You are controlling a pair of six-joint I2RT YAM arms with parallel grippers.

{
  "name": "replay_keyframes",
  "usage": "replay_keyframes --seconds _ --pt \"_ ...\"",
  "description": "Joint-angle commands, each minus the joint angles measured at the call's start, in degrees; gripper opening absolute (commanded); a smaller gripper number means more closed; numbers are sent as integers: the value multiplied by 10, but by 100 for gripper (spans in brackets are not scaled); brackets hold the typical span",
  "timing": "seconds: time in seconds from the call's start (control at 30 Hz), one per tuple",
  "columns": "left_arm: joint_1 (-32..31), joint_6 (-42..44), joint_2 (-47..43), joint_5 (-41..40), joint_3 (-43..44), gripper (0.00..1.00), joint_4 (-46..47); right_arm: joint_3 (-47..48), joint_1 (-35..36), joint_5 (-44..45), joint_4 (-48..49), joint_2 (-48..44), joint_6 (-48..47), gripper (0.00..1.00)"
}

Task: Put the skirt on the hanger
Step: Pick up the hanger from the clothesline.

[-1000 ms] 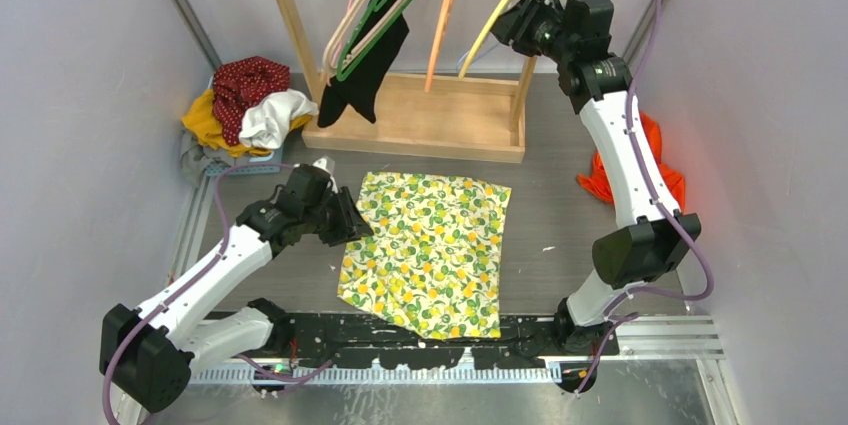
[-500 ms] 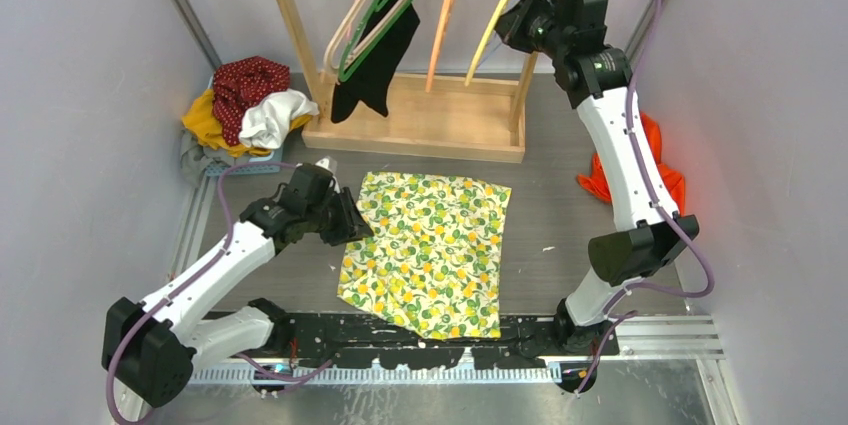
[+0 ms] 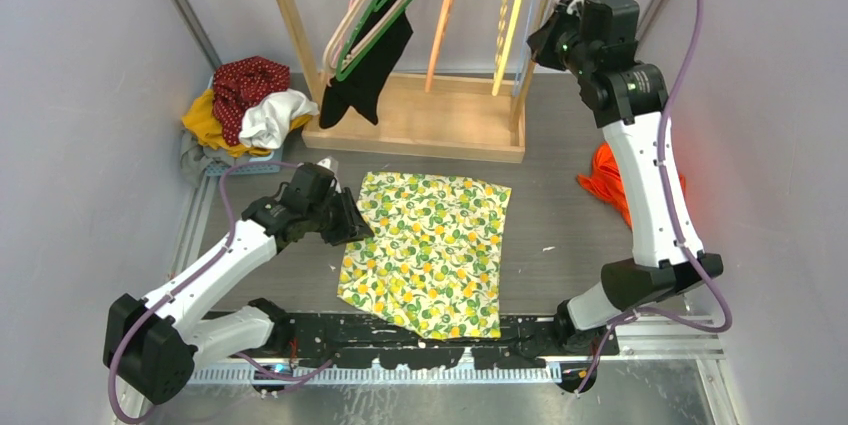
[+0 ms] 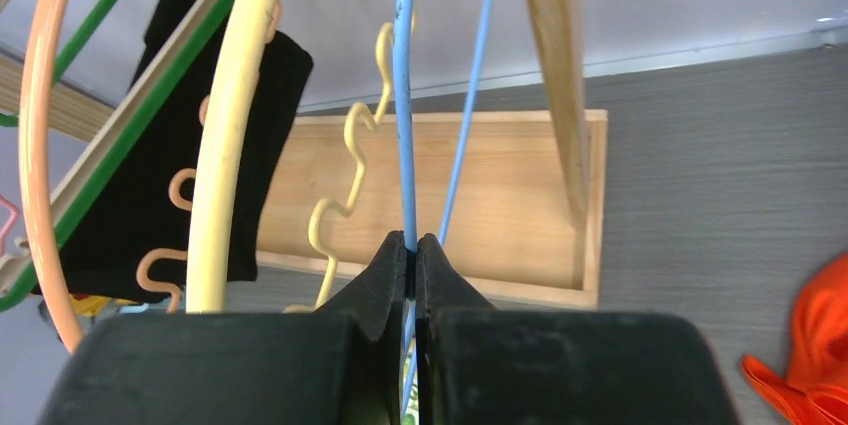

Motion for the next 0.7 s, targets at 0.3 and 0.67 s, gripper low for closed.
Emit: replay_keyframes --seconds 0.3,0.67 --pt "-1 13 -14 6 15 30 15 -12 -33 -15 6 -112 -50 1" --pt "-1 20 -15 9 20 30 13 -35 -33 -33 -149 -148 -27 1"
